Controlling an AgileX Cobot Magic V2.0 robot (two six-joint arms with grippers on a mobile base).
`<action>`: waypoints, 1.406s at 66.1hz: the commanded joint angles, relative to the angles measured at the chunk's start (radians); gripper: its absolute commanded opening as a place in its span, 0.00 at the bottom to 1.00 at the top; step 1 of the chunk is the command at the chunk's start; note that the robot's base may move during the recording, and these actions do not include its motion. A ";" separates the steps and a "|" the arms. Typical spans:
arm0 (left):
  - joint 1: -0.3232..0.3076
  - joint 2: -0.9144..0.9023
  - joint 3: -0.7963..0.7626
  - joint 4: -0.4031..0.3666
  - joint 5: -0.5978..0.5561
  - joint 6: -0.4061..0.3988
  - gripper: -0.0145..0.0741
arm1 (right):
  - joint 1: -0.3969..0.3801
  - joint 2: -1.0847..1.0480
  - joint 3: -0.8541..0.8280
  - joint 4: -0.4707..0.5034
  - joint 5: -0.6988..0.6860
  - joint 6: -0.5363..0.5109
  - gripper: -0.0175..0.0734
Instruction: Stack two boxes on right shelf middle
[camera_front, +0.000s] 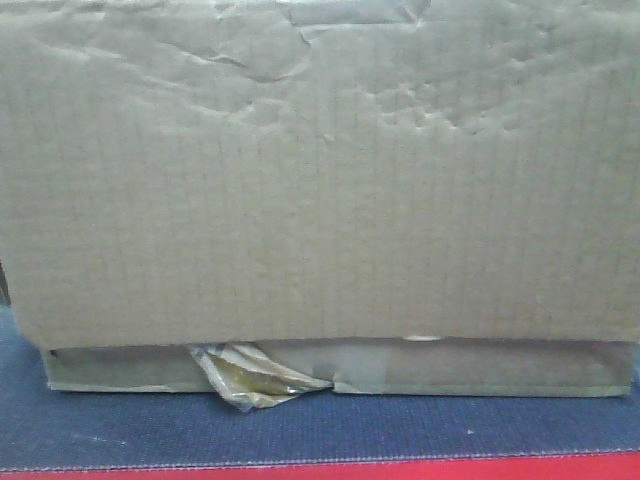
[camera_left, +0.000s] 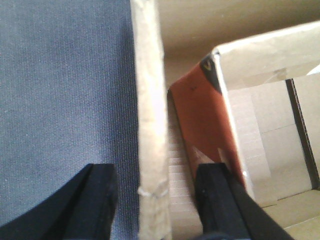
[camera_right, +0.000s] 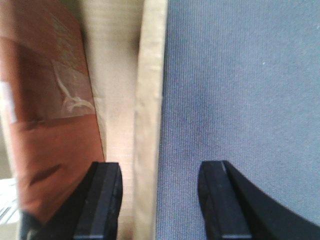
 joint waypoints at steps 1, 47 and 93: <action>0.001 -0.002 -0.009 0.000 -0.002 0.000 0.48 | 0.000 -0.001 0.000 -0.005 -0.005 -0.001 0.46; 0.001 -0.002 -0.009 0.013 -0.002 -0.024 0.04 | 0.007 0.000 -0.004 -0.036 -0.005 0.029 0.02; -0.046 -0.191 -0.149 0.376 -0.165 -0.175 0.04 | 0.125 -0.041 -0.226 -0.299 -0.281 0.176 0.02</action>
